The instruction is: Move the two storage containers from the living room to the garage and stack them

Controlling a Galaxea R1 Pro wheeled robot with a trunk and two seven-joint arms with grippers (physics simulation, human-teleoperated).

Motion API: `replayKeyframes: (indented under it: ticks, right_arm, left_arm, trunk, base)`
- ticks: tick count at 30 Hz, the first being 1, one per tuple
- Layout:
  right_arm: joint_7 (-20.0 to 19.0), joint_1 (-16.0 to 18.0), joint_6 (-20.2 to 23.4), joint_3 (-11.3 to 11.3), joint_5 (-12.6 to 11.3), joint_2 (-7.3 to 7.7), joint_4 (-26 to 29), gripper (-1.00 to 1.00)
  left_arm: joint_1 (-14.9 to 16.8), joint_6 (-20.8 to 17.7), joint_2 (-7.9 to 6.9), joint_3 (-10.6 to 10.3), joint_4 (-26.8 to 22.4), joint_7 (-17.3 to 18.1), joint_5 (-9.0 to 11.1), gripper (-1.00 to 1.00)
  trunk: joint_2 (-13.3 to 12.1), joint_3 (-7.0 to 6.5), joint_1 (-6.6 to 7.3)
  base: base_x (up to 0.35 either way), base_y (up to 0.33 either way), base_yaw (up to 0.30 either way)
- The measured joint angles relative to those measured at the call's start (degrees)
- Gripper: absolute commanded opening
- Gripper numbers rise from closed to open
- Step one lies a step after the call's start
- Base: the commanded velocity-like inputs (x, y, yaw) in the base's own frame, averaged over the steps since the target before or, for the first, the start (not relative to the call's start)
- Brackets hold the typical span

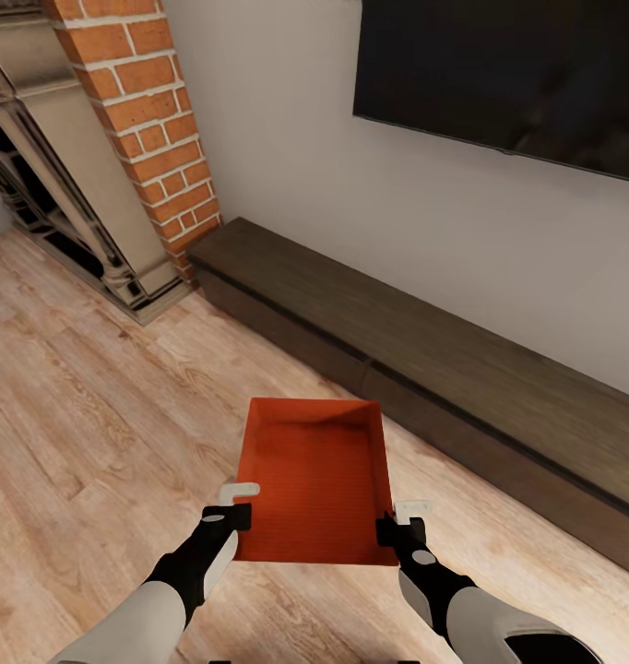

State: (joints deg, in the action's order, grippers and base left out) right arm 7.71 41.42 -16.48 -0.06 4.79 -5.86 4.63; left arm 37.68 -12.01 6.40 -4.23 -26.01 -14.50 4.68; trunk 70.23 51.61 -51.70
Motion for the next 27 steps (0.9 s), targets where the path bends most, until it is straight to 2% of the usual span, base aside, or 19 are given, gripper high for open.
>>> replayKeyframes:
  ticks: [27]
  right_arm:
    - [0.0,0.0,0.0,0.0,0.0,-0.01,0.0,-1.0]
  left_arm:
    - [0.0,0.0,0.0,0.0,0.0,0.0,0.0,-1.0]
  trunk:
    - [0.0,-2.35,0.0]
  base:
    - [0.0,0.0,0.0]
